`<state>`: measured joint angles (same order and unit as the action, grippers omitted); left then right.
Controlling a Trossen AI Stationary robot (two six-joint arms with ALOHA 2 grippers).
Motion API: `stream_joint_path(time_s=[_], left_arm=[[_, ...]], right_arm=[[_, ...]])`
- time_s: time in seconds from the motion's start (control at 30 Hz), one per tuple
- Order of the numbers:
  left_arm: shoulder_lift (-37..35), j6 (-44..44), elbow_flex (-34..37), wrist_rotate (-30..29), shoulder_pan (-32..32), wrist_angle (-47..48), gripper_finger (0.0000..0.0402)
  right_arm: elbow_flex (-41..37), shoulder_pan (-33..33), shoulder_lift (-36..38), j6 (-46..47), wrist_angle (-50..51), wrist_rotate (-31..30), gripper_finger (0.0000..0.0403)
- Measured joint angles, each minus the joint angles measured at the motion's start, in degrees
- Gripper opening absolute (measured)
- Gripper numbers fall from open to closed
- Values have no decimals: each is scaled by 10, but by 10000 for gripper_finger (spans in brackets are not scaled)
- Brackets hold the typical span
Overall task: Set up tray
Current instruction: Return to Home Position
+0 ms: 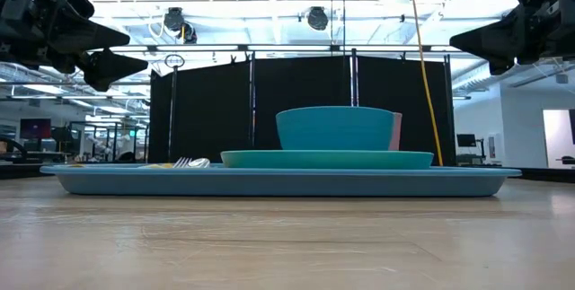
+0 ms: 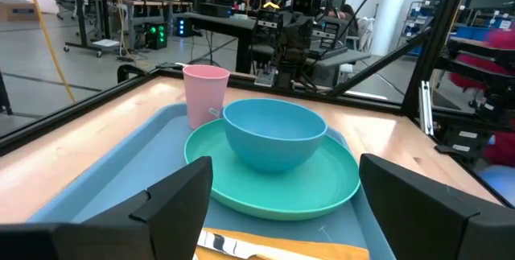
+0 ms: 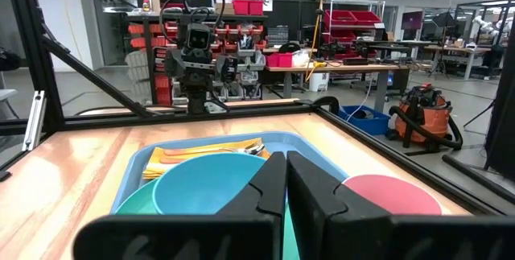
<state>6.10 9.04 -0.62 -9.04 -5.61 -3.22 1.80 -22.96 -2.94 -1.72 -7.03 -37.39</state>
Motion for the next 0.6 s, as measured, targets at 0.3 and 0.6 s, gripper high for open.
stream_joint_path(time_s=[0.3,0.6], left_arm=[[0,0,0,0,0,0,314],[0,0,0,0,0,0,319]], right_arm=[[0,0,0,0,0,0,4],[0,0,0,0,0,0,4]])
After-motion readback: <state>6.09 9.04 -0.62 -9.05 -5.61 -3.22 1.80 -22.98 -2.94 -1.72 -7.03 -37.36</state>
